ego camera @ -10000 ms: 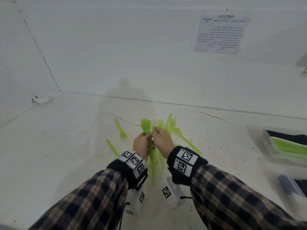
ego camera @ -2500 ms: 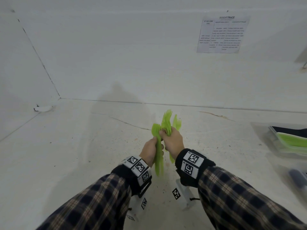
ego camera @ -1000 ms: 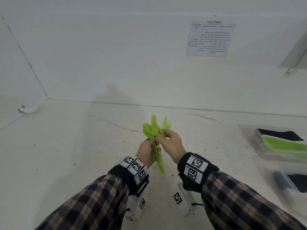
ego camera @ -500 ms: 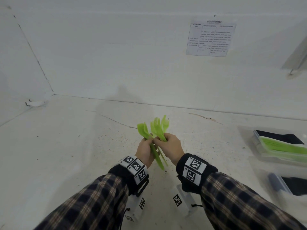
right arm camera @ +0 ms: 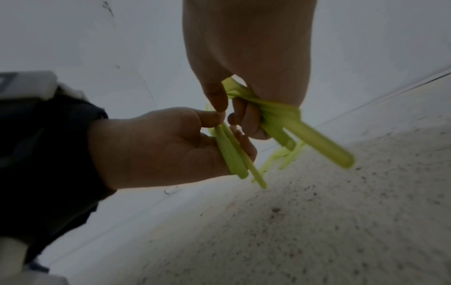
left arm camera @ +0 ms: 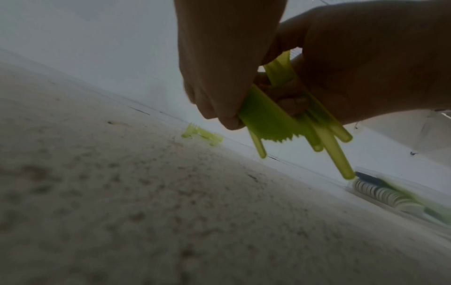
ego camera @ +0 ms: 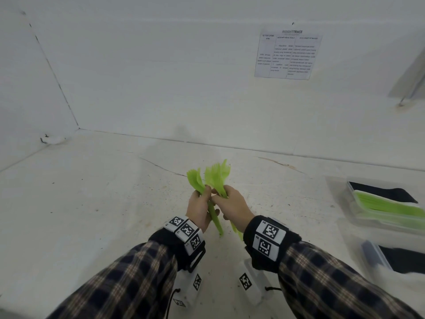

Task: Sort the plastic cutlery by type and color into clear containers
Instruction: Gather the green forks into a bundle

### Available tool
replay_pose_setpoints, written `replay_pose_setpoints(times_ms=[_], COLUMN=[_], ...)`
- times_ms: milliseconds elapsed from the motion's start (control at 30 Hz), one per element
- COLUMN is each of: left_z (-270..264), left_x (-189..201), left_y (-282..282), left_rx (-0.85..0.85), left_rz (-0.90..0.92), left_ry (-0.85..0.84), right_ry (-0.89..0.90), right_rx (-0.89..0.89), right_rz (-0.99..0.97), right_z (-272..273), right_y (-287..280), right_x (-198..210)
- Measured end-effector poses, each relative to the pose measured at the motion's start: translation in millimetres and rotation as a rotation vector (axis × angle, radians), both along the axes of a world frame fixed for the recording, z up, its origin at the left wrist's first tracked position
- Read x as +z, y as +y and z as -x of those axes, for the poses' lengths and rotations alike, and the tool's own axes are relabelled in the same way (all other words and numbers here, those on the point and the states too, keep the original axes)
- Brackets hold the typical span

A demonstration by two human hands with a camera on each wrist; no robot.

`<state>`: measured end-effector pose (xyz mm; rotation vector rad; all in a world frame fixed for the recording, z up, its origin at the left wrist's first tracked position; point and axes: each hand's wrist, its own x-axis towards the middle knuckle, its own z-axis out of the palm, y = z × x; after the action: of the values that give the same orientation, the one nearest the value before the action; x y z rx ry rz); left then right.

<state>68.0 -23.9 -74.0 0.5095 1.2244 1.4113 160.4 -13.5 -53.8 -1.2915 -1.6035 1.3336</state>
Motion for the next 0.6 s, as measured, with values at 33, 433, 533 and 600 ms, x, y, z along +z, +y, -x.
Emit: replay_pose_setpoints(times_ms=[33, 433, 533, 600], left_z=[-1.6, -9.4, -8.6, -7.6], left_x=[0.1, 3.0, 1.0, 1.3], left_y=[-0.1, 0.1, 1.4, 1.4], left_rx=[-0.006, -0.017, -0.01, -0.003], left_rz=[-0.013, 0.018, 0.015, 0.019], left_ry=[-0.014, -0.185, -0.172, -0.171], right_ry=[-0.026, -0.077, -0.054, -0.046], right_rx=[0.016, 0.001, 0.01, 0.017], right_rz=[-0.023, -0.051, -0.018, -0.006], right_z=[-1.2, -11.8, -11.6, -11.2], right_y=[0.3, 9.6, 10.8, 11.5], right_x=[-1.9, -4.3, -4.2, -4.7])
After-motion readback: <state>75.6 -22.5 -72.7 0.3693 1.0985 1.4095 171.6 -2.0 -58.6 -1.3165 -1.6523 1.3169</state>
